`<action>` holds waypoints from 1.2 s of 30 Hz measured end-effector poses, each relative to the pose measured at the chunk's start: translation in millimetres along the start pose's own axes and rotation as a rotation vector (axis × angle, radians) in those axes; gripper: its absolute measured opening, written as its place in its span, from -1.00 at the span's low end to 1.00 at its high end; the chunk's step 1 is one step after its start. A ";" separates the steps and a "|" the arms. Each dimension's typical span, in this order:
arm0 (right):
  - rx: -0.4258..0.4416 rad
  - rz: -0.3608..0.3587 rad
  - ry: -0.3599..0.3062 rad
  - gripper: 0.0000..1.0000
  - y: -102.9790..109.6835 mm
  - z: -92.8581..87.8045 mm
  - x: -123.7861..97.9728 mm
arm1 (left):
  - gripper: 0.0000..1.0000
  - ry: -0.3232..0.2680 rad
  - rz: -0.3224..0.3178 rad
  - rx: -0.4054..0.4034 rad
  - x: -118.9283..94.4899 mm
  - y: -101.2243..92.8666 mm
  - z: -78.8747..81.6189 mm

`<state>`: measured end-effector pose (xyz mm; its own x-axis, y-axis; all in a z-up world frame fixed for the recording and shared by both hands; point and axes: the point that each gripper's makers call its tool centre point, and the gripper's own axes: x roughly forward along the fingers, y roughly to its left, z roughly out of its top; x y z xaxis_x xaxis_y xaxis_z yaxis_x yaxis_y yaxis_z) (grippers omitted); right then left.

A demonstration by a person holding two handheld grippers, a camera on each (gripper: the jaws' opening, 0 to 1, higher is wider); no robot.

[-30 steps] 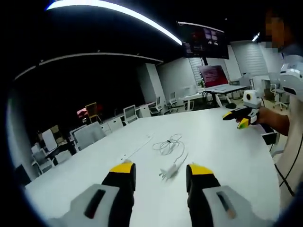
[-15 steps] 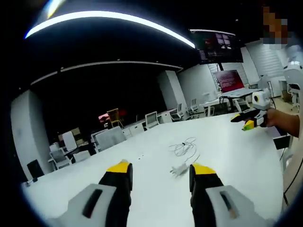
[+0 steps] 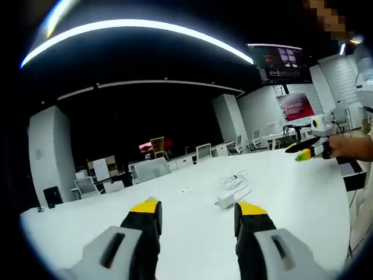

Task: Plug the desk Type‑C cable into the charger adapter.

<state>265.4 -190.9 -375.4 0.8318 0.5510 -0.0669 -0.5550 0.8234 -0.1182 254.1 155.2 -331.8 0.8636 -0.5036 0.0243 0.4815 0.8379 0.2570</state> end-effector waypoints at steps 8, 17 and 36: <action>-0.032 -0.020 -0.046 0.08 -6.2 -4.3 5.7 | 0.01 -0.031 0.054 -0.018 -19.9 3.5 -12.1; -0.028 -0.015 -0.074 0.12 -5.0 -4.1 0.3 | 0.05 -0.036 0.051 -0.004 -31.7 -0.1 -21.2; -0.033 0.008 -0.048 0.20 2.6 -7.9 -17.6 | 0.07 -0.087 0.041 -0.015 -45.1 -10.5 1.7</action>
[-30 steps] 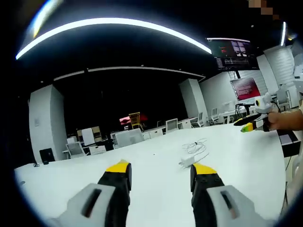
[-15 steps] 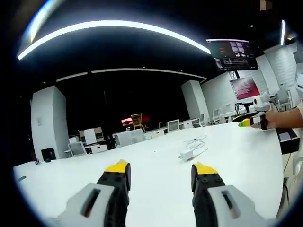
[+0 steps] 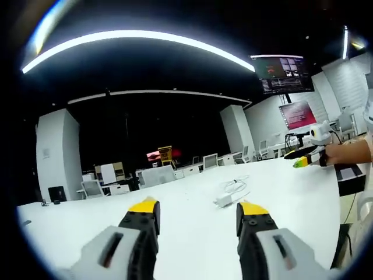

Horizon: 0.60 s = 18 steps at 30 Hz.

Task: Plug the desk Type‑C cable into the charger adapter.

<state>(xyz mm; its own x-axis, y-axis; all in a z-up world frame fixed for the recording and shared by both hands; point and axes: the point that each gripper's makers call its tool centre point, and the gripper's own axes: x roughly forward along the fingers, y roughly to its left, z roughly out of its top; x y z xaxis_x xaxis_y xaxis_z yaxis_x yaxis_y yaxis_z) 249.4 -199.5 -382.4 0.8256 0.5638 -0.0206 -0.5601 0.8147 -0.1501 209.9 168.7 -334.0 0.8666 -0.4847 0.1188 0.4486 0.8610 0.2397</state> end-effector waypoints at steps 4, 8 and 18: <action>0.026 -0.014 -0.010 0.19 -4.5 1.5 -2.1 | 0.09 0.000 0.015 0.005 -2.1 4.0 -0.3; 0.038 -0.019 -0.025 0.19 -6.3 5.8 -4.2 | 0.10 0.009 0.021 0.003 -3.2 6.3 -3.5; 0.044 -0.023 -0.033 0.19 -8.2 7.4 -5.6 | 0.11 0.019 0.041 0.006 -4.9 13.9 -6.1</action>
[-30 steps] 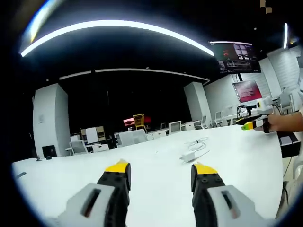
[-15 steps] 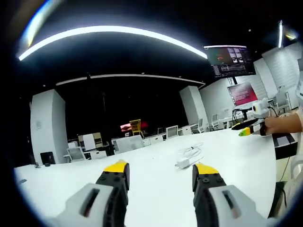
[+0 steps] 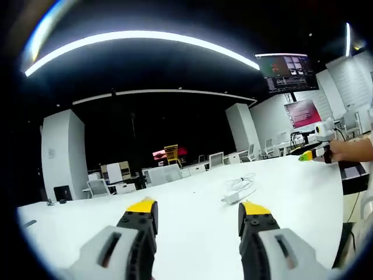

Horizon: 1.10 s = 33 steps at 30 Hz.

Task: Plug the desk Type‑C cable into the charger adapter.

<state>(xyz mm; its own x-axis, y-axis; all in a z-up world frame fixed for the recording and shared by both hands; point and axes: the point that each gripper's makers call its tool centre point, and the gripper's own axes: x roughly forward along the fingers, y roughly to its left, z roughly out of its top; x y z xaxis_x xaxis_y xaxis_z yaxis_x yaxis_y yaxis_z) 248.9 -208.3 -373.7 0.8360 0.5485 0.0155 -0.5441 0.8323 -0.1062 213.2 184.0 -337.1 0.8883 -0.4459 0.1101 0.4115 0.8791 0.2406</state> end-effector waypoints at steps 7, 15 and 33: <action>-0.003 -0.004 -0.011 0.19 -0.7 5.7 -1.5 | 0.12 0.020 0.017 -0.016 0.4 9.0 -10.2; -0.010 -0.001 0.001 0.20 -0.9 1.7 -0.4 | 0.12 0.022 0.024 -0.022 -0.7 12.1 -10.4; 0.004 -0.012 0.011 0.20 -8.4 -5.4 -0.7 | 0.12 0.040 0.047 -0.020 -4.3 20.2 -13.3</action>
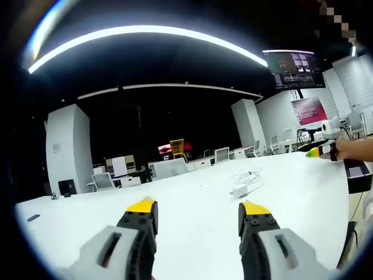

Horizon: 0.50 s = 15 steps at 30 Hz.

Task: Plug the desk Type‑C cable into the charger adapter.

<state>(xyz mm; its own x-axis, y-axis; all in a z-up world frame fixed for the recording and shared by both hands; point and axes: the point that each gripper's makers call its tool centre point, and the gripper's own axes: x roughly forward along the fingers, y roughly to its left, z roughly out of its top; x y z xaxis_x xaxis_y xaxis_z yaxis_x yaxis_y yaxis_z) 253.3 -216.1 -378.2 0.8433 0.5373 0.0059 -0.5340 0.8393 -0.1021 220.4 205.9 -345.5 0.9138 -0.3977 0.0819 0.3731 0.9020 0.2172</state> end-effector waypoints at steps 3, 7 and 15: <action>0.001 -0.008 0.004 0.20 -3.0 -1.5 -0.4 | 0.12 0.000 0.000 -0.001 0.5 0.1 -0.5; 0.001 -0.010 0.008 0.20 -3.4 -2.6 -0.3 | 0.12 0.005 -0.017 -0.003 3.2 -3.8 -2.8; -0.003 -0.011 0.005 0.21 -3.5 -1.8 -0.2 | 0.11 0.007 -0.013 -0.001 2.9 -2.1 -3.2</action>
<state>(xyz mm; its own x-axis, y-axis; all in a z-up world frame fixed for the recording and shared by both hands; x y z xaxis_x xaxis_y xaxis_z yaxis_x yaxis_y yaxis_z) 255.2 -219.3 -379.7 0.8495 0.5276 0.0017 -0.5246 0.8449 -0.1050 222.8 203.4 -348.9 0.9100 -0.4082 0.0724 0.3850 0.8970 0.2172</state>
